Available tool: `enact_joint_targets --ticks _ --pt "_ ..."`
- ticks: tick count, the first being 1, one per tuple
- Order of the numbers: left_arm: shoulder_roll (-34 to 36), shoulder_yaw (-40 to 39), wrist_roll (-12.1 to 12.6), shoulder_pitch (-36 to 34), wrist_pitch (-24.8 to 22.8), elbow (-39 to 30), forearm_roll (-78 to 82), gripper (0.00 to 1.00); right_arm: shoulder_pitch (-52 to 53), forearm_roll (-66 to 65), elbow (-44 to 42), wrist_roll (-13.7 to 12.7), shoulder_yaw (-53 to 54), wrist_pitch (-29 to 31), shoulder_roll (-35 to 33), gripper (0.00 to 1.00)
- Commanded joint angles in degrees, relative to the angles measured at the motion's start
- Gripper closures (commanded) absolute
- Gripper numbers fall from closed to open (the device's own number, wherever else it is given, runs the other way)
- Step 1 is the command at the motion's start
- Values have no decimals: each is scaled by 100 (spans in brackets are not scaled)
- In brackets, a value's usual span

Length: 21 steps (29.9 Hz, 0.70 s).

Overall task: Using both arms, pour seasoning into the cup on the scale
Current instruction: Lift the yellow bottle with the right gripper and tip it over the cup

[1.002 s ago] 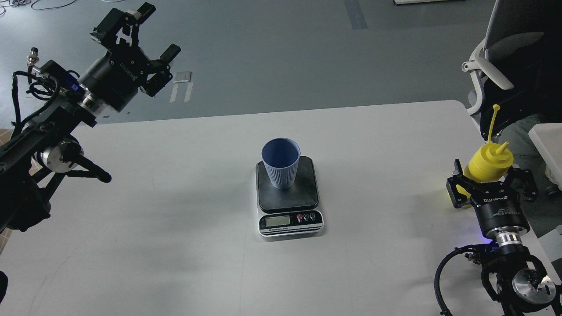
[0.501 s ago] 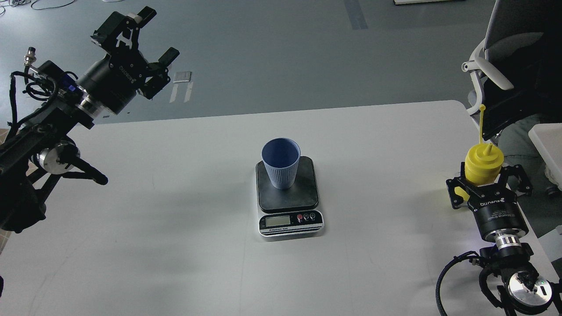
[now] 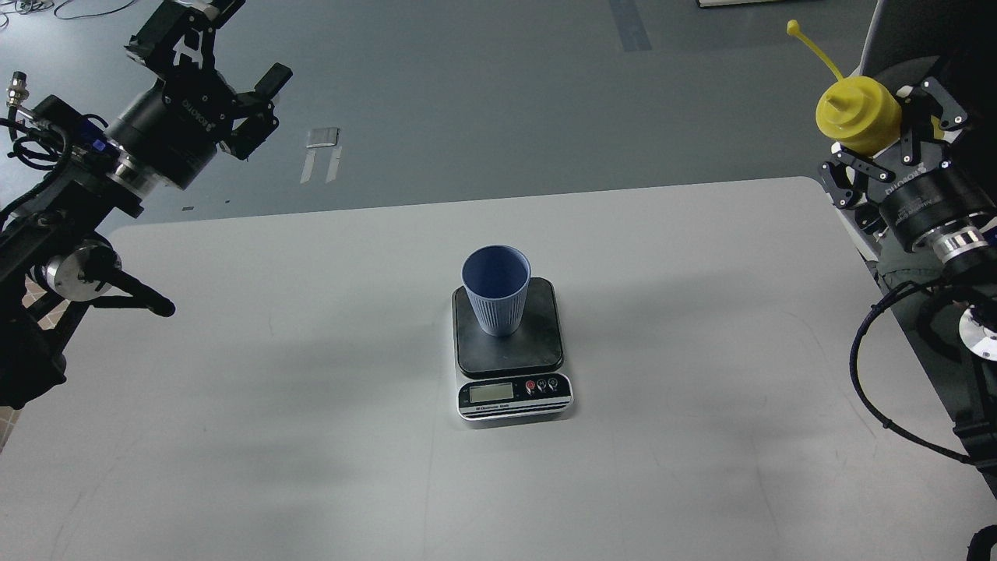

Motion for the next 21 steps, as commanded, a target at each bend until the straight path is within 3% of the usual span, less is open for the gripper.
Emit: enact_joint_targets --ticks 1,12,21 --pt "9 -90 0 2 0 0 -2 2 987 -1212 -140 -225 -762 -5 -140 100" --pt "210 -336 0 64 0 -246 -19 2 2438 -4043 -123 -252 -3249 -5 421 100" --pt "316 -433 0 73 0 -255 -45 2 2377 -5520 404 -172 -4103 -14 686 100"
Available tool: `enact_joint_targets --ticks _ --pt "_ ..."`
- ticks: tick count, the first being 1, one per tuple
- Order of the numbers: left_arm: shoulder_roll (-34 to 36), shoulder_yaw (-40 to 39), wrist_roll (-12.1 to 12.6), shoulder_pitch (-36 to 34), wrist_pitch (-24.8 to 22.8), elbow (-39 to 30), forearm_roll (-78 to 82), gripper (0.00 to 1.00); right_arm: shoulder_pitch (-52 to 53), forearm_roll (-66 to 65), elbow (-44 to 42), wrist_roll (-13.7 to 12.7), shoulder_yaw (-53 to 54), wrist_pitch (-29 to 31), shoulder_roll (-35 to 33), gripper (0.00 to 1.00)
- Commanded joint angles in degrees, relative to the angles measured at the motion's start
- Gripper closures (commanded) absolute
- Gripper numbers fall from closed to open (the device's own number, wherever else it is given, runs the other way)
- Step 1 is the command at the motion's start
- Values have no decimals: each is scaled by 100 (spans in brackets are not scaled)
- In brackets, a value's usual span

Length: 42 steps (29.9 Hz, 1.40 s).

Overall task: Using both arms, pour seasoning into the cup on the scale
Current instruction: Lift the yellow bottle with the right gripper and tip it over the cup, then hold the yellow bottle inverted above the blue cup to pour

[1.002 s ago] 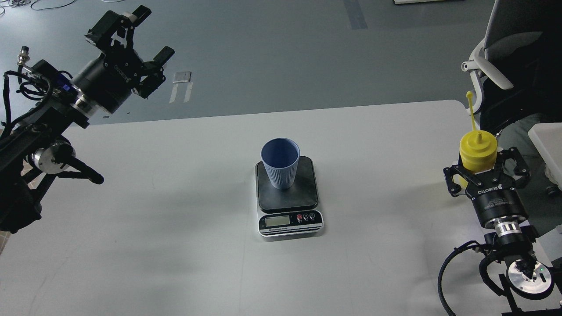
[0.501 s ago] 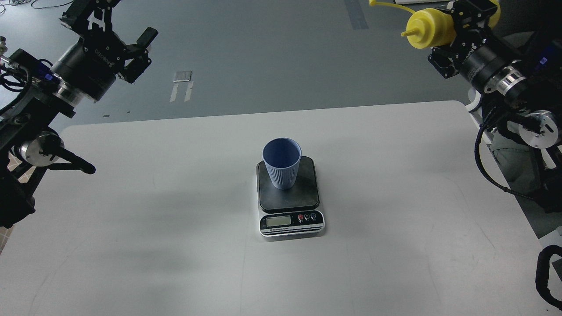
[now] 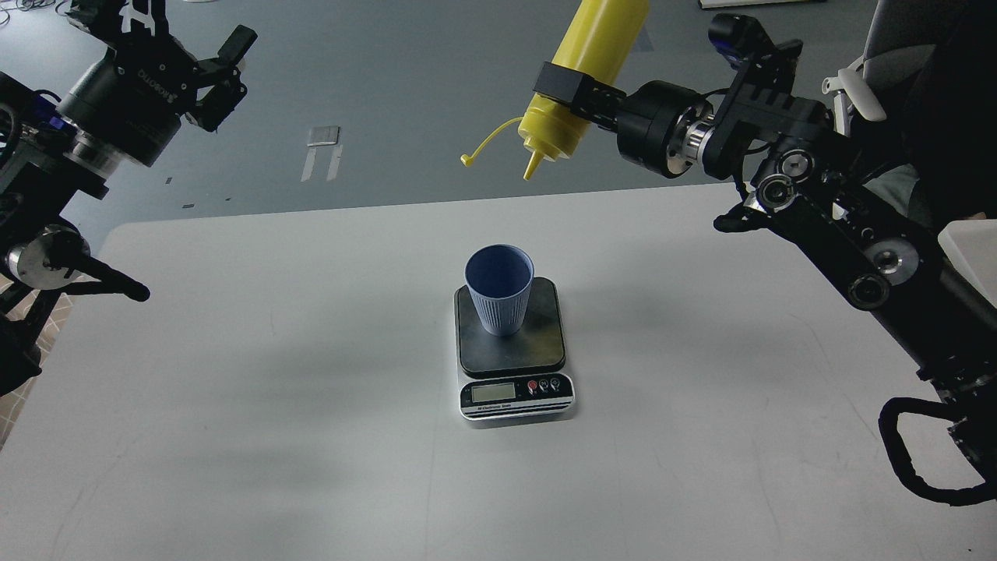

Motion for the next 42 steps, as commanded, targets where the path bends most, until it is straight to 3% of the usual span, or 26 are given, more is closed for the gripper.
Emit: enact_joint_targets --ticks 1,9,25,42 --pt "84 -75 0 1 0 -7 -11 2 -97 -680 258 32 -266 -17 35 100" --pt "145 -128 0 1 0 -7 -11 2 -387 -1726 900 172 -363 -26 -9 100" --pt "260 -427 0 238 0 -332 -19 2 -458 -2298 690 339 -336 -272 -203 100" --pt "277 -638 0 422 0 -517 -19 2 -634 -3115 356 339 -363 -536 579 100"
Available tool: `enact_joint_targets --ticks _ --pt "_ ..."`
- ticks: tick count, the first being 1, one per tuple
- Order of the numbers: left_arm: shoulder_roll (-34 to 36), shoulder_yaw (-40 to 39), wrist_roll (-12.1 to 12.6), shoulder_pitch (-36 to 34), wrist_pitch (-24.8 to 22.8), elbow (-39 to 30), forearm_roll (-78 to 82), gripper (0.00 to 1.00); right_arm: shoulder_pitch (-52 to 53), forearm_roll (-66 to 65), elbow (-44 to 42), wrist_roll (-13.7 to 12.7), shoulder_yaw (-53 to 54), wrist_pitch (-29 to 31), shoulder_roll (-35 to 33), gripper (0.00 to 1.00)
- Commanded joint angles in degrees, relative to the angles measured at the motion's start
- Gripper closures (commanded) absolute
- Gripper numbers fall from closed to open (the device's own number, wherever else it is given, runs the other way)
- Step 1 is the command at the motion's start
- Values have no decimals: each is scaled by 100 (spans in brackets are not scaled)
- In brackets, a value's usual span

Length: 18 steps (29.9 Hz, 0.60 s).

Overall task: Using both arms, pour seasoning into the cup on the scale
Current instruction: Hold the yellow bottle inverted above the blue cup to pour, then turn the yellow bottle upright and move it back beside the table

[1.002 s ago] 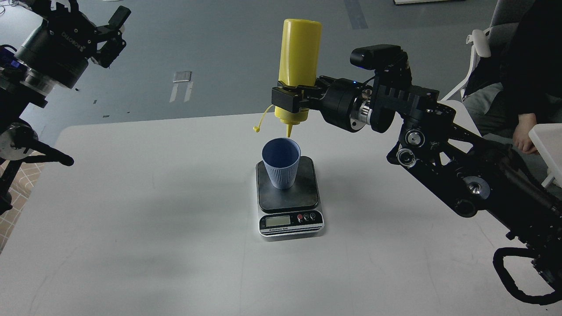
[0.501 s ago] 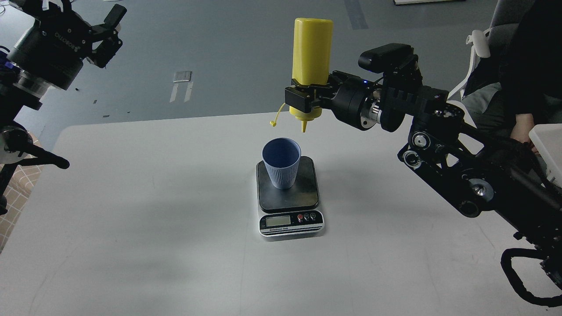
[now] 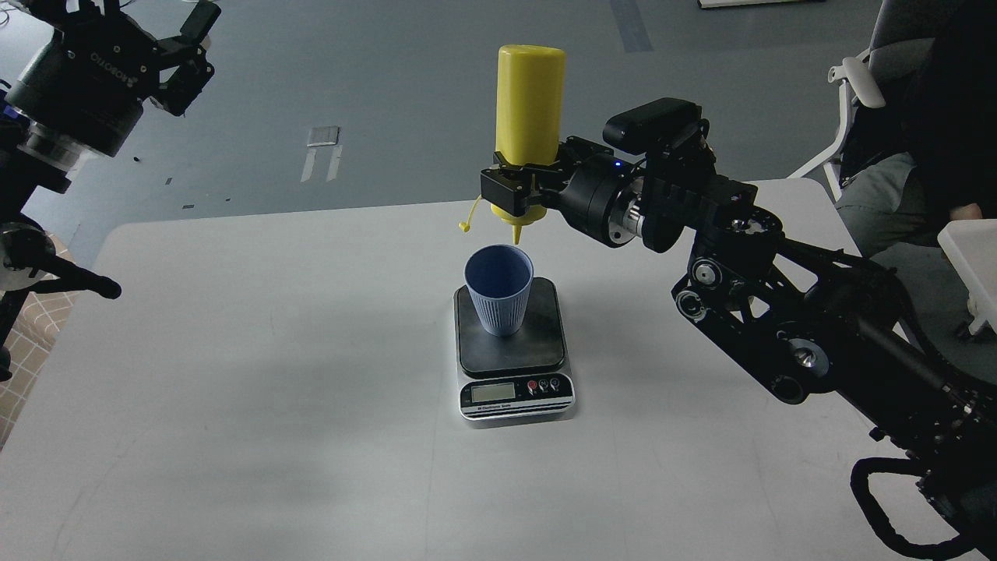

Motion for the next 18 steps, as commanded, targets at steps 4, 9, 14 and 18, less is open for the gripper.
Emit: enact_joint_targets --ticks 4,9,14,18 --pt "30 -123 0 94 0 -46 0 2 -70 -181 -75 -2 -18 -14 102 100" --pt "135 -193 0 120 0 -46 0 2 -272 -252 -31 -2 -27 -14 102 100" --pt "144 -237 0 243 0 -143 0 2 -333 -307 -13 -2 -106 -58 119 100" --pt "153 -237 0 243 0 -160 0 2 -316 -307 -31 -2 -106 -58 146 100"
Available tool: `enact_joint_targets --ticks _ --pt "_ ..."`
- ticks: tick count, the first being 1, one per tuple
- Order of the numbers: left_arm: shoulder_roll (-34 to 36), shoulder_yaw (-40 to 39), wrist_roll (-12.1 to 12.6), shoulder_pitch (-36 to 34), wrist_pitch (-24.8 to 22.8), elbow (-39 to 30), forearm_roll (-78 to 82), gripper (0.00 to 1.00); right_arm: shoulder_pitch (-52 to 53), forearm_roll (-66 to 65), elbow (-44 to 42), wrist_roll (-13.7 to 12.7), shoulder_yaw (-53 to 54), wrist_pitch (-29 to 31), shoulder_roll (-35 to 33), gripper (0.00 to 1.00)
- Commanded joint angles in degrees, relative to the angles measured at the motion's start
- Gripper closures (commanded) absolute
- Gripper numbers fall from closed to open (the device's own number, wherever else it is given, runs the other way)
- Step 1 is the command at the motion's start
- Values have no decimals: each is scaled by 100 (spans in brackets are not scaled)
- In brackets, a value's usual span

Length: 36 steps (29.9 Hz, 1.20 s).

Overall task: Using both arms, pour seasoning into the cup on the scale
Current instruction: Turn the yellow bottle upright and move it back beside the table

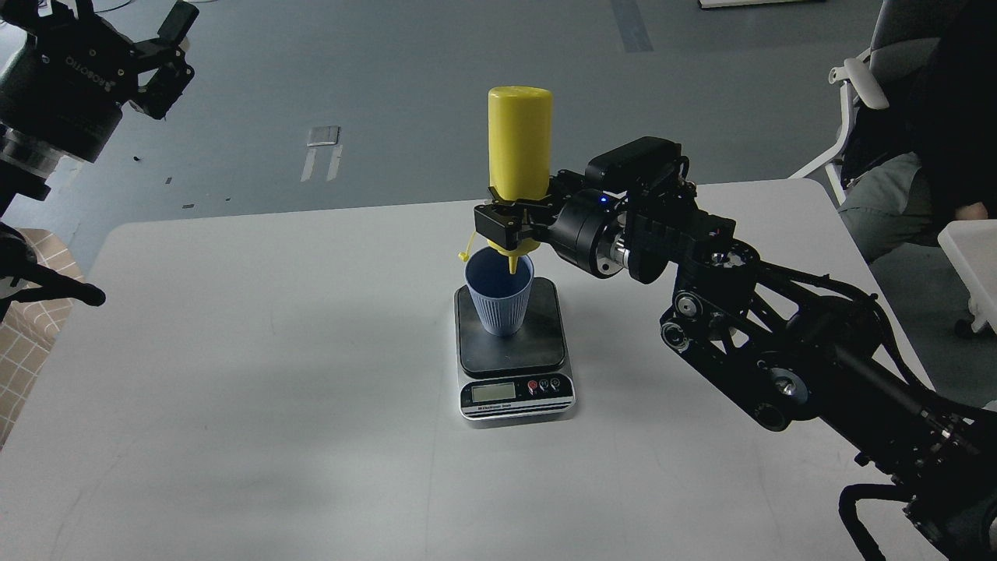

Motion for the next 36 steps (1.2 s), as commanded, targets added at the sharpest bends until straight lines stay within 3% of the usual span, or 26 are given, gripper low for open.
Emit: enact_joint_targets --ticks 1,9,11,12,15,18,22,28,30,36 --pt "19 -2 0 5 0 -11 1 2 15 -3 -15 0 -2 -6 16 100" --pt "28 -2 0 5 0 -11 1 2 76 823 -86 -219 1139 125 280 100" --pt "28 -2 0 5 0 -20 1 2 67 1806 -86 -718 1868 274 280 100" --pt "28 7 0 5 0 -20 1 2 41 2697 -86 -1199 2392 301 280 100" --pt "28 16 0 5 0 -46 1 2 41 4840 -51 -1922 3186 161 280 100" --pt "28 33 0 14 0 -134 9 2 -20 7652 142 -1820 3592 -59 280 100" --pt "28 77 0 14 0 -187 9 2 -371 9786 748 -1634 3882 230 280 100" --pt "291 147 0 5 0 -161 53 2 -1468 11132 1548 -1854 4251 845 280 100" --pt "344 156 0 -12 0 -152 80 2 -1890 11458 1575 -1880 4583 1115 280 100" --pt "634 156 0 14 0 -196 80 2 -3349 12356 1069 -2065 4999 1115 280 100"
